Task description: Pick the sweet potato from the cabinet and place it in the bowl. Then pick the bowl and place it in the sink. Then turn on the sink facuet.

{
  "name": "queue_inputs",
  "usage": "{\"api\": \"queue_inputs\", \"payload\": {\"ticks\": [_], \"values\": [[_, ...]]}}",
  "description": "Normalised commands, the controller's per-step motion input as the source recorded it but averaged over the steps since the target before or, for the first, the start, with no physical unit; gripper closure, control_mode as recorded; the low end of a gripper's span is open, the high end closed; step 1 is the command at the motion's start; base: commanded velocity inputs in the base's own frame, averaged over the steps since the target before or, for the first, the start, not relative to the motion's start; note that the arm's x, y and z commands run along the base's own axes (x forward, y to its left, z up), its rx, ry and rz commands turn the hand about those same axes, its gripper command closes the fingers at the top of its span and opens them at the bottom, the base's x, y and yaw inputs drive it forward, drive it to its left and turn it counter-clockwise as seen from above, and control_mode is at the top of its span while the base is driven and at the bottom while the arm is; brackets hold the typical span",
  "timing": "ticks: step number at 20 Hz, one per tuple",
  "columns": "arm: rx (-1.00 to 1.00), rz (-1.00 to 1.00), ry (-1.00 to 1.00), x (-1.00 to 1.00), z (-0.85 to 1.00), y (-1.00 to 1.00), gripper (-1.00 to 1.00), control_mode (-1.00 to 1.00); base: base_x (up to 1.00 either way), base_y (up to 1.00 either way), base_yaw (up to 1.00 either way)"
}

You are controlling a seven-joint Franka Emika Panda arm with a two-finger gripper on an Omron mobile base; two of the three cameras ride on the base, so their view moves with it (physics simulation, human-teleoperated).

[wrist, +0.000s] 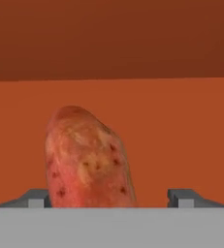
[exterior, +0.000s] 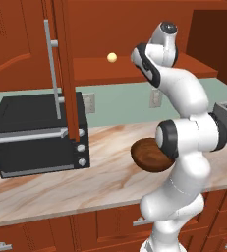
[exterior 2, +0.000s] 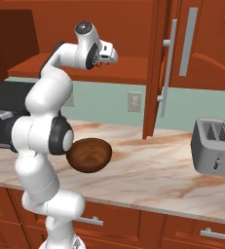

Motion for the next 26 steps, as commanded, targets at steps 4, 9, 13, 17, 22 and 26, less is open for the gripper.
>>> {"api": "queue_inputs", "payload": {"ticks": [4, 9, 13, 17, 22, 26], "values": [[0.0, 0.0, -0.01, -0.11, -0.21, 0.0, 1.0, -1.0, 0.0, 0.0, 0.0], [0.0, 0.07, -0.08, -0.78, -0.42, 0.11, 1.0, -1.0, 0.0, 0.0, 0.0], [0.0, 0.15, -0.08, -1.0, -0.51, 0.29, 1.0, -1.0, 0.0, 0.0, 0.0], [0.0, 0.12, 0.01, -1.0, -0.36, 0.24, 1.0, -1.0, 0.0, 0.0, 0.0], [-0.01, 0.02, 0.26, -1.0, -0.25, 0.02, 1.0, -1.0, 0.0, 0.0, 0.0], [-0.02, 0.0, 0.37, -1.0, -0.38, 0.0, 1.0, -1.0, 0.0, 0.0, 0.0]]}}
